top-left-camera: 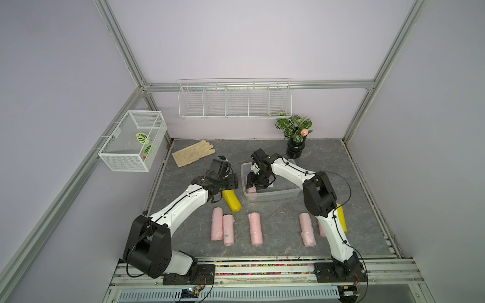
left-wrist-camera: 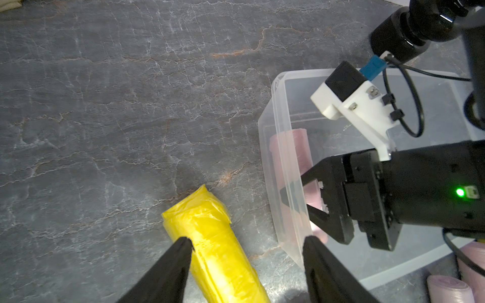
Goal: Put the roll of trash bags into the storage box
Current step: Place the roll of trash bags in the storage box.
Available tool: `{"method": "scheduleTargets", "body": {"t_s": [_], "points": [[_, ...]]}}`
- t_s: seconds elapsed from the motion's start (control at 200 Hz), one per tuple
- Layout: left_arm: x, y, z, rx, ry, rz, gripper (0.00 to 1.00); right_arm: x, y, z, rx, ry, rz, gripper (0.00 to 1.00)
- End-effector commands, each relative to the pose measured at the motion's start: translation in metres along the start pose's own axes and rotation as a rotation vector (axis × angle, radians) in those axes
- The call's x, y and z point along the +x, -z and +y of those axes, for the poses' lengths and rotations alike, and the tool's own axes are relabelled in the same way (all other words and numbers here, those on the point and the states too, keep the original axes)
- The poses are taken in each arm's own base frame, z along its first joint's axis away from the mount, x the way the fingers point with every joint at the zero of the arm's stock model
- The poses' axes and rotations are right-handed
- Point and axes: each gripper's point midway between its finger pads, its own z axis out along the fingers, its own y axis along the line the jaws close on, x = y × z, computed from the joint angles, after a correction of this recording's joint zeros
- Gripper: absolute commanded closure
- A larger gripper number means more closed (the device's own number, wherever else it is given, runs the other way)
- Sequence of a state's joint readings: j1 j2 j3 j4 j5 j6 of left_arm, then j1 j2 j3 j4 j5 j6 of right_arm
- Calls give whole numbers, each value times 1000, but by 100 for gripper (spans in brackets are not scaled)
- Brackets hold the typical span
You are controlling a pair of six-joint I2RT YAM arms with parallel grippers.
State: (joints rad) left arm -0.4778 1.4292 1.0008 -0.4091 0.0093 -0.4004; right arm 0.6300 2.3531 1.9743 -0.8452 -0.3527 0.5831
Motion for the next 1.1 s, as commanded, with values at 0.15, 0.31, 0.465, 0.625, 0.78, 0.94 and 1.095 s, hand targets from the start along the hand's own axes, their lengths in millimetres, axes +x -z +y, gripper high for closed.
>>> {"method": "scheduleTargets", "body": {"t_s": [0.15,0.31,0.465,0.625,0.78,0.94,1.095], "points": [[3,0,2,6,12,9,28,-4,28,19,-32,35,-52,39],[4,-1,1,7,11,10,28,-5,39,27,-62,50,-73,39],[4,-1,1,8,13,10,28,-4,49,28,-52,58,-88,39],[3,-1,0,12,13,9,28,-2,59,26,-27,68,-98,39],[0,0,-2,18,10,2,28,0,85,22,32,91,-135,39],[-4,-1,-4,21,1,-2,28,18,134,8,146,123,-180,38],[-8,-3,-7,35,-6,-6,28,61,169,-22,249,111,-197,37]]}}
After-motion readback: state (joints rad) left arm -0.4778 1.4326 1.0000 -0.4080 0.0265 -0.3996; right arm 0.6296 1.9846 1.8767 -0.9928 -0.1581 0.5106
